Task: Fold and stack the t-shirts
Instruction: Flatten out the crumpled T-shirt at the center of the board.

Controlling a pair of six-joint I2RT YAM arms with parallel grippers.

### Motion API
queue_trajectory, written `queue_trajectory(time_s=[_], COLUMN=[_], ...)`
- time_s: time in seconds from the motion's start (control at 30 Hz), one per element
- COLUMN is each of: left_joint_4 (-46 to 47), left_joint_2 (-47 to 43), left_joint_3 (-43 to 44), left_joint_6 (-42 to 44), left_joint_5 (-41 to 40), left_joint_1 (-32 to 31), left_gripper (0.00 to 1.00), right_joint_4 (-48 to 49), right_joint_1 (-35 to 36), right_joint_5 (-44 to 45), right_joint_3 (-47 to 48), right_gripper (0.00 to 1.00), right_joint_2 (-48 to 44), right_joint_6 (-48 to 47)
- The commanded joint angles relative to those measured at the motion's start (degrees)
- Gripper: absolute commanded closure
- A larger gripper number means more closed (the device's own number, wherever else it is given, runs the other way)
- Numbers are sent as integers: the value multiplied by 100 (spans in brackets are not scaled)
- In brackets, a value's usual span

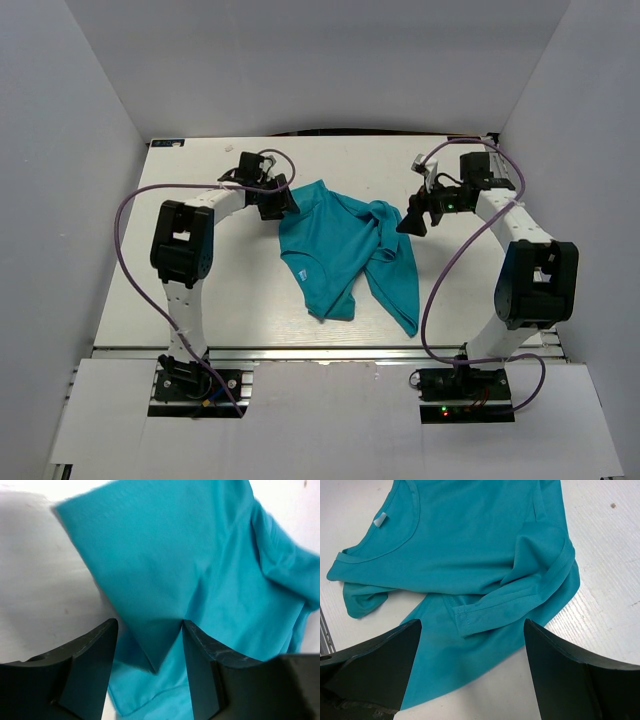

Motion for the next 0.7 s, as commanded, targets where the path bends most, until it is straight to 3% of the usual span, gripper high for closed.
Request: queue_trajectory(time_s=[0.0,0.6,0.67], left_joint_4=[85,58,85], left_joint_2=[99,390,399], left_joint_3=[353,644,661], left_joint_6=[-494,-961,-961], left_joint_5=[264,484,502], left_joint_1=[153,242,250], left_gripper=[36,57,65], right_joint_4=[51,78,-27], right_joint_1=[35,131,210], right_joint_5=[-161,-162,-153], right_joint_3=[-79,-272,-246], right_gripper=[10,11,11], right_joint_2=[-260,-410,-392], right_joint_6=[-22,-75,-84])
